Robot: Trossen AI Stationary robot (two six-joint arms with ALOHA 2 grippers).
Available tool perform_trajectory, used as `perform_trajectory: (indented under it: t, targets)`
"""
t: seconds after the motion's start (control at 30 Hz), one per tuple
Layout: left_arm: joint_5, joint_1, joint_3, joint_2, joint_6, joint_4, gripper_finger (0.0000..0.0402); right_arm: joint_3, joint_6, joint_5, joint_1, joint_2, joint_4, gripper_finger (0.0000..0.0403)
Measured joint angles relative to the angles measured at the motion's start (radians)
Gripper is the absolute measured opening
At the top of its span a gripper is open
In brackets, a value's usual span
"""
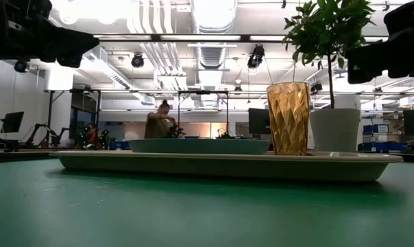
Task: Pick and place plate/cup/fork/spoon on tray
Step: Return to Home Position
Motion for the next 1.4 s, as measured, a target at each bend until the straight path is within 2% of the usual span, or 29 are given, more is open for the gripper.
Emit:
perform_trajectory:
  t: [1.4]
  targets:
    - [0.0, 0.0, 0.0, 0.127, 0.0, 0.0, 0.0081, -0.002, 0.0, 0.0, 0.0, 0.0, -0.002, 0.0027]
